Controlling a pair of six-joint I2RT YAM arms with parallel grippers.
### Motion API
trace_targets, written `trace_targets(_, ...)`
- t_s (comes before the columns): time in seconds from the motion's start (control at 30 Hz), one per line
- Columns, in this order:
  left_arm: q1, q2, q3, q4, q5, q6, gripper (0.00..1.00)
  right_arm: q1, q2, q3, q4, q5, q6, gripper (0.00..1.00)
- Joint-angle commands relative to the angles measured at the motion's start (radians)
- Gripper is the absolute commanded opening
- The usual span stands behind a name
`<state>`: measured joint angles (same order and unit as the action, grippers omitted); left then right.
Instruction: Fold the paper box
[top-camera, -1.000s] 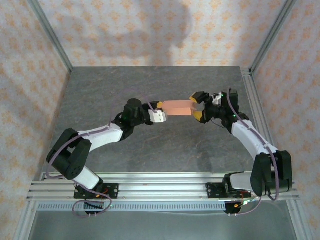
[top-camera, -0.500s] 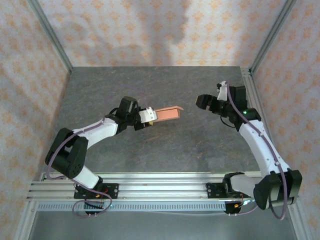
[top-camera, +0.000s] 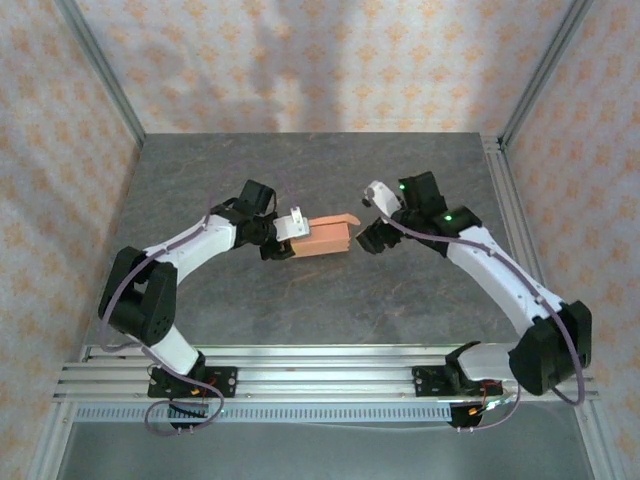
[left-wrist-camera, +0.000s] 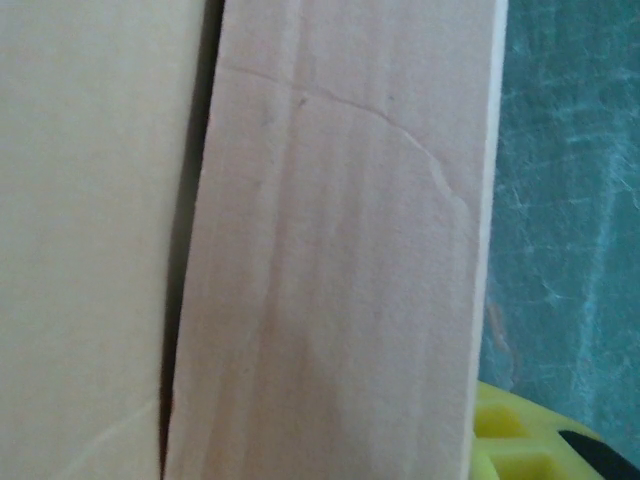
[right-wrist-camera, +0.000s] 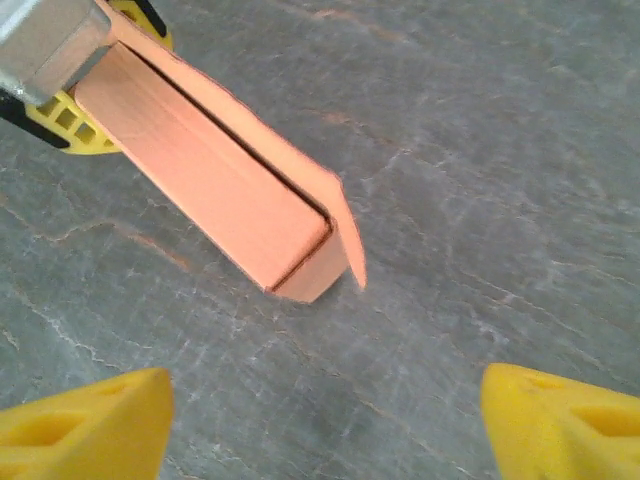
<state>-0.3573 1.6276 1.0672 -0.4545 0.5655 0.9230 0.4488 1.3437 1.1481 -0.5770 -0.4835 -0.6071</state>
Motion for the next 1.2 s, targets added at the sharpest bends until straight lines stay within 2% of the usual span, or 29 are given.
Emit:
trace_targets(0.0, 0.006, 0.029, 0.023, -0.090, 0.039, 0.043, 0.34, 0.001, 0.068, 0.079, -0.023, -0.034, -0.137, 0.73)
trace_targets(0.17, 0.006, 0.067, 0.048, -0.128, 0.038, 0.056, 0.34, 0.001, 0.171, 0.171, -0.119, -0.098, -0.233, 0.63)
trace_targets(0.23, 0.008, 0.066, 0.047, -0.119, 0.034, 0.052, 0.34, 0.000, 0.222, 0.220, -0.190, -0.120, -0.269, 0.53)
trace_targets(0.3, 0.008, 0.066, 0.046, -0.120, 0.031, 0.048, 0.34, -0.001, 0.265, 0.259, -0.231, -0.126, -0.283, 0.50)
trace_targets(0.37, 0.008, 0.067, 0.047, -0.122, 0.032, 0.049, 0.34, -0.001, 0.295, 0.281, -0.248, -0.125, -0.291, 0.42)
trace_targets(0.53, 0.008, 0.072, 0.050, -0.126, 0.033, 0.053, 0.33, 0.000, 0.349, 0.309, -0.272, -0.145, -0.300, 0.37)
trace_targets(0.6, 0.008, 0.072, 0.050, -0.126, 0.033, 0.053, 0.33, 0.000, 0.363, 0.312, -0.275, -0.144, -0.296, 0.32)
trace_targets(0.7, 0.008, 0.071, 0.050, -0.126, 0.033, 0.053, 0.33, 0.000, 0.377, 0.311, -0.269, -0.137, -0.281, 0.21)
trace_targets(0.83, 0.008, 0.070, 0.048, -0.124, 0.032, 0.050, 0.33, 0.000, 0.388, 0.317, -0.262, -0.108, -0.252, 0.01)
trace_targets(1.03, 0.008, 0.068, 0.054, -0.120, 0.042, 0.026, 0.32, 0.009, 0.351, 0.287, -0.205, -0.082, -0.151, 0.00)
trace_targets(1.17, 0.006, 0.066, 0.057, -0.103, 0.058, -0.009, 0.31, 0.046, 0.318, 0.258, -0.094, 0.009, 0.082, 0.00)
